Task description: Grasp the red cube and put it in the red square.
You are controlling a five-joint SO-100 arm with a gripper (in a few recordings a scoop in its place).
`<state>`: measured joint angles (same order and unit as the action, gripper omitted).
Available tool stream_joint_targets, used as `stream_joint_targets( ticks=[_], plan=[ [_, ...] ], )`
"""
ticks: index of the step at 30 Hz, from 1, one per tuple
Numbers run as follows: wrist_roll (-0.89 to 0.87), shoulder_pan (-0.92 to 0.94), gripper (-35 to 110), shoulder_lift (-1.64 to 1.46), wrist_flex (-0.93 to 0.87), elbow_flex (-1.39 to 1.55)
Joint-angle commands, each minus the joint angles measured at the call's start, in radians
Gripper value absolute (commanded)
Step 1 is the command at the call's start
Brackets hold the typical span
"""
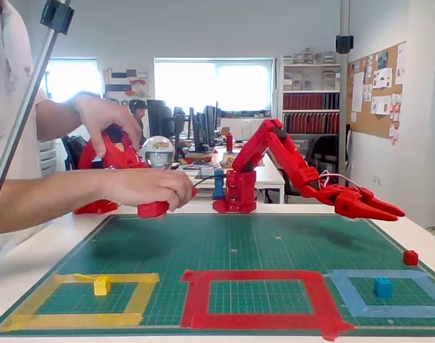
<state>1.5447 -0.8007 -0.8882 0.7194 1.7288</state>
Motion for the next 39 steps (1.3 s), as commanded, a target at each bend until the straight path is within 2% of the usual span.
stream_joint_targets(
  ticks=[1,10,18,24,39],
  plan=[
    [-0.061,0.002,14,-0.035,0.034,-0.064],
    [-0.08,0.028,14,-0.012,0.034,-0.098],
    [0.031,0.048,14,0.092,0.034,-0.176],
    [0.041,0.087,34,0.11,0.032,-0.164],
    [0.072,0.084,34,0.238,0.031,-0.278]
  ],
)
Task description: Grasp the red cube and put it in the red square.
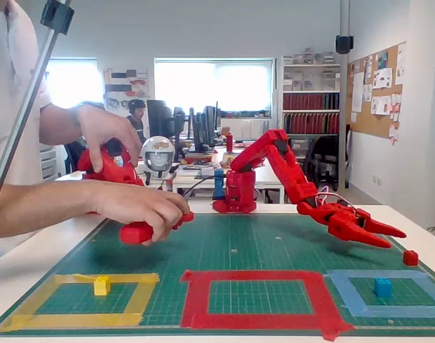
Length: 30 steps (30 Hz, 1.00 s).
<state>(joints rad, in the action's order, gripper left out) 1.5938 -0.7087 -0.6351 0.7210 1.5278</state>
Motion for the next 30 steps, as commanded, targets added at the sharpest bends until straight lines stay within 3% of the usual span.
stream_joint_targets(
  ticks=[1,14,26,30],
  plan=[
    [0.023,-0.009,33,-0.005,0.029,-0.095],
    [0.023,-0.028,33,0.092,-0.003,-0.239],
    [0.025,-0.038,33,0.152,-0.362,-0.517],
    [0.025,-0.043,32,0.155,-0.379,-0.526]
  ],
)
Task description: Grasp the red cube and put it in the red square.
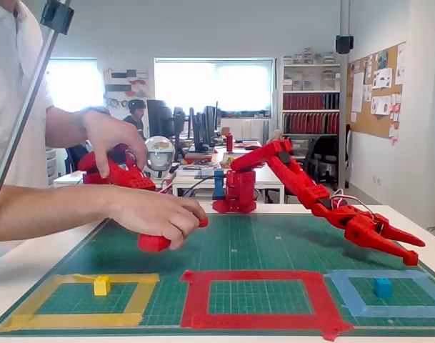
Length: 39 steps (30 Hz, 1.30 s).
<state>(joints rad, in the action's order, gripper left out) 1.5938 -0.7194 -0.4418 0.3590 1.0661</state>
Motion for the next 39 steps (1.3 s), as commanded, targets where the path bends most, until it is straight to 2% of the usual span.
stream_joint_targets(
  ticks=[1,8,39],
  plan=[
    [0.025,-0.034,32,-0.038,-0.025,-0.064],
    [0.023,-0.035,32,-0.032,-0.081,-0.064],
    [0.026,0.005,32,0.067,-0.086,-0.213]
  ],
)
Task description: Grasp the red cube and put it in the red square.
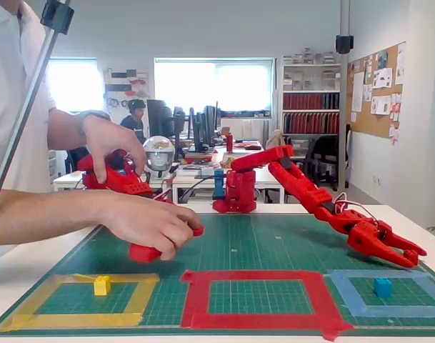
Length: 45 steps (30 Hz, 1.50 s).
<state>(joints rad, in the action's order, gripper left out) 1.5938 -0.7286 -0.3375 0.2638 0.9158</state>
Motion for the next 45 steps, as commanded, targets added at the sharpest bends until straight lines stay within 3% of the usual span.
stream_joint_targets(
  ticks=[1,20,24,26,45],
  plan=[
    [0.026,0.017,32,-0.037,0.008,-0.064],
    [0.035,0.043,31,-0.035,-0.005,-0.077],
    [0.063,0.044,19,-0.035,-0.005,-0.077],
    [0.072,0.044,1,-0.035,-0.005,-0.081],
    [0.087,0.097,1,-0.137,-0.003,-0.005]
  ],
)
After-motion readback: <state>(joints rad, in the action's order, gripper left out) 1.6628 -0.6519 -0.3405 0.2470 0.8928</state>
